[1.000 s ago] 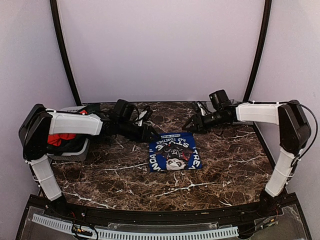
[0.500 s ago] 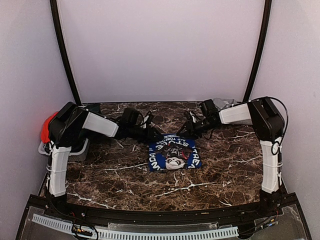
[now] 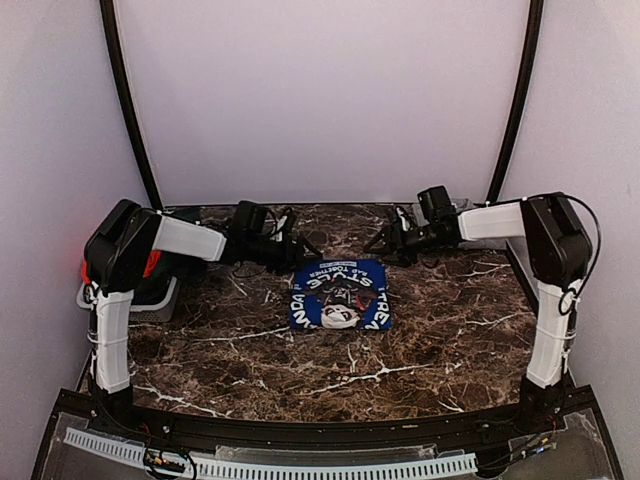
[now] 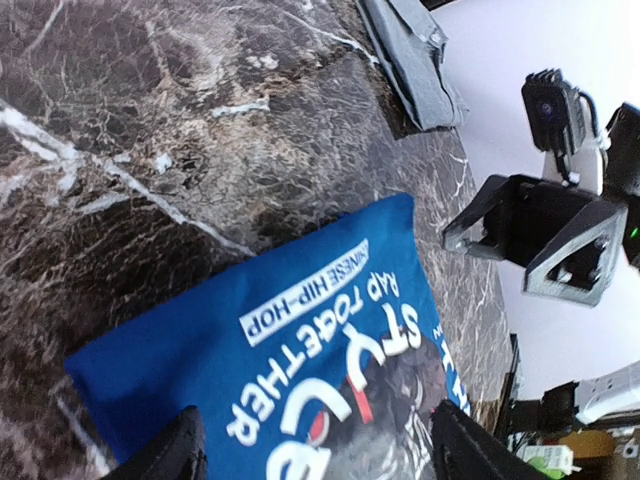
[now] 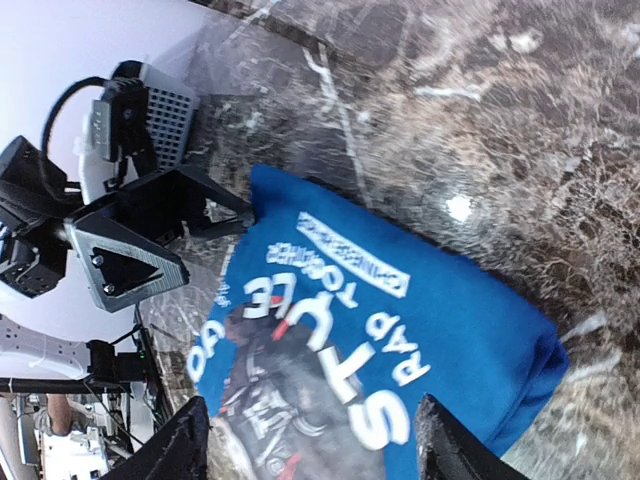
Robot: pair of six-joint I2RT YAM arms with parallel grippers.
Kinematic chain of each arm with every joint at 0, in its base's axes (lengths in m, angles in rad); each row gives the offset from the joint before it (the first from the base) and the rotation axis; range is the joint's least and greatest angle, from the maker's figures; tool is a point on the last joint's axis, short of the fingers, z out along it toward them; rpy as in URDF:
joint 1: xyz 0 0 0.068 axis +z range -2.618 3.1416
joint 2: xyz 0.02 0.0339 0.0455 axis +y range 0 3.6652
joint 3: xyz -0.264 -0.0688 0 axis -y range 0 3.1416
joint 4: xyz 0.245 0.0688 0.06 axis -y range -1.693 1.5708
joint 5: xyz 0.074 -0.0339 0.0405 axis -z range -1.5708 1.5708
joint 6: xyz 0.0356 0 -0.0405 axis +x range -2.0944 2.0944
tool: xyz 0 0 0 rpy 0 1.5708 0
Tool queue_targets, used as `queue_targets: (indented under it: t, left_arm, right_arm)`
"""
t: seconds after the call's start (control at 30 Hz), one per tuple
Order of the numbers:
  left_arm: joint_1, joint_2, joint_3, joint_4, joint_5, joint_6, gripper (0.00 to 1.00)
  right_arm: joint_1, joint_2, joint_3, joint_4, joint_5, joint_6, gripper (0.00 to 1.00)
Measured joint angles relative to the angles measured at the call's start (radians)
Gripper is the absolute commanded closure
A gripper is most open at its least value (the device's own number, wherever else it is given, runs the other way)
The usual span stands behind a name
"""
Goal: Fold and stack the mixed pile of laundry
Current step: Smooth out the square-folded T-shirt at the center of the board.
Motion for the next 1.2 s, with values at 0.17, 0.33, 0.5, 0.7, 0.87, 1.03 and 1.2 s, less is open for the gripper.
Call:
queue_targets:
  t: [0.17, 0.33, 0.5, 0.7, 0.87, 1.03, 1.2]
  left_arm:
    - [-0.032, -0.248, -0.128, -0.067, -0.029, 0.040, 0.04]
    - [-0.167, -0.428, -0.261, -0.049, -0.026, 0.039, 0.01]
    - [-0.285, -0.426, -0.374, 0.001, 0.020, -0.024, 0.01]
    - [-0.294, -0.331, -0.402, 0.117, 0.036, -0.098, 0.01]
    - [-0.270, -0.251, -0.407, 0.228, 0.045, -0.157, 0.01]
    - [-0.233, -0.199, -0.480, 0.388, 0.064, -0.238, 0.01]
    - [-0.219, -0.200, -0.553, 0.506, 0.076, -0.280, 0.01]
  right_arm:
    - [0.025, -0.257, -0.104, 0.012, -0.019, 0.039, 0.24]
    - [0.146, -0.369, -0.212, 0.052, -0.040, 0.107, 0.23]
    - [0.257, -0.373, -0.370, 0.120, -0.051, 0.243, 0.22]
    - [0.269, -0.320, -0.409, 0.260, -0.036, 0.351, 0.23]
    - [0.258, -0.174, -0.443, 0.383, -0.033, 0.394, 0.25]
    - [0.225, -0.127, -0.507, 0.519, -0.084, 0.414, 0.27]
    - [0.193, -0.121, -0.570, 0.631, -0.130, 0.418, 0.28]
